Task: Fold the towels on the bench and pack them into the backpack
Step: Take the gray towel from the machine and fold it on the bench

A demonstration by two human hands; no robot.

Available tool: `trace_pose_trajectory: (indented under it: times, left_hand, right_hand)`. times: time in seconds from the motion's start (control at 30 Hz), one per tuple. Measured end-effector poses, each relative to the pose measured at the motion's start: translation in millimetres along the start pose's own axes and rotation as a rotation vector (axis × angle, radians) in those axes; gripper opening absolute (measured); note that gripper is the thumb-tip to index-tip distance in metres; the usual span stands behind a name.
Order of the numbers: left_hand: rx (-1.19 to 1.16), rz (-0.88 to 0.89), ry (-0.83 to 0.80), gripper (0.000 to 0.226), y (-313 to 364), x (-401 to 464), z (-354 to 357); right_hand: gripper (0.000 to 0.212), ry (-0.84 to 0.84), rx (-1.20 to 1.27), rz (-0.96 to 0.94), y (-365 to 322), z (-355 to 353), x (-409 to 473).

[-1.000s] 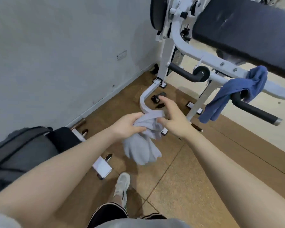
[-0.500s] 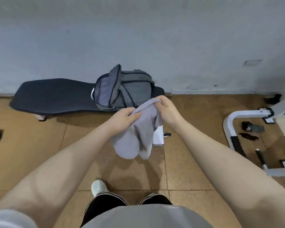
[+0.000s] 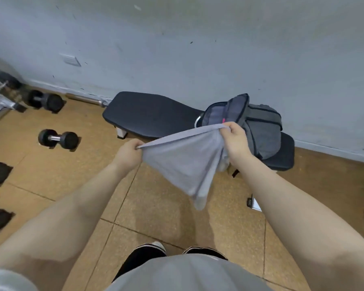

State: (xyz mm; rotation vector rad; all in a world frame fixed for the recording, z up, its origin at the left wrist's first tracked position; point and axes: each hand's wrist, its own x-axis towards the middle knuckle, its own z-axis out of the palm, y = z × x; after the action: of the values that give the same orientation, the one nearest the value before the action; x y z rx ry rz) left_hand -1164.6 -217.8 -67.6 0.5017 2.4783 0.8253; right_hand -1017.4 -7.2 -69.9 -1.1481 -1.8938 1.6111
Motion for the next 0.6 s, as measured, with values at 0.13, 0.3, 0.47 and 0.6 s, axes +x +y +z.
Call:
trace_pose_trajectory:
  times: [0.13,0.3,0.47,0.6]
  left_hand:
    - [-0.381,-0.078,-0.058,0.026,-23.3,49.6,-40.1]
    - [0.044,0.146,-0.011,0.056,-18.5,103.7,-68.1]
    - [0.041,0.465,-0.336,0.054,28.2,162.3,-69.6]
    - [-0.005,0.464,-0.23,0.016,44.5,233.3,-81.3]
  right_hand:
    - [0.017,0.042,0.065,0.002,-13.8,55.2,19.9]
    - [0.014,-0.151,-0.178,-0.116,-48.9,109.0,50.7]
    - [0.012,-0.496,-0.275,-0.195,-93.9,165.5,110.6]
    - [0.018,-0.537,0.011,-0.001,-110.0,197.8,185.4]
